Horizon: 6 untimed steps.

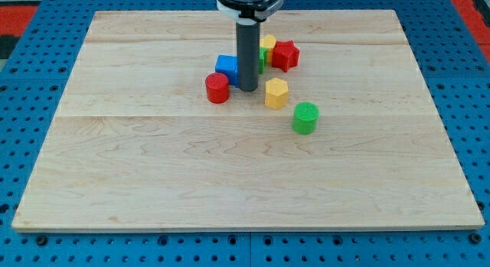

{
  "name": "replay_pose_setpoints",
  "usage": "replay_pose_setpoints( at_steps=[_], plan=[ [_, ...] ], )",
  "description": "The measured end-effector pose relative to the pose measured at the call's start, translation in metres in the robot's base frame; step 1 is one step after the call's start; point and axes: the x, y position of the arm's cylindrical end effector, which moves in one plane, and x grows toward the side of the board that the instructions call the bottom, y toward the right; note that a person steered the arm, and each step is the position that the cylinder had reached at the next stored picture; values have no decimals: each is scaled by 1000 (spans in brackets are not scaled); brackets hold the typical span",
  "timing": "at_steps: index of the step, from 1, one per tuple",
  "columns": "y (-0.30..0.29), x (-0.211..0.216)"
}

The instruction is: Push yellow hexagon a bit right

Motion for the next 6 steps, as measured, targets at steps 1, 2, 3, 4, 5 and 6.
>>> replay_pose_setpoints(
  at_steps=[1, 2, 3, 4, 5, 6],
  plan=[
    [0, -1],
    [0, -5],
    [0, -6],
    [1, 8],
    [11, 14],
    [25, 23]
  ],
)
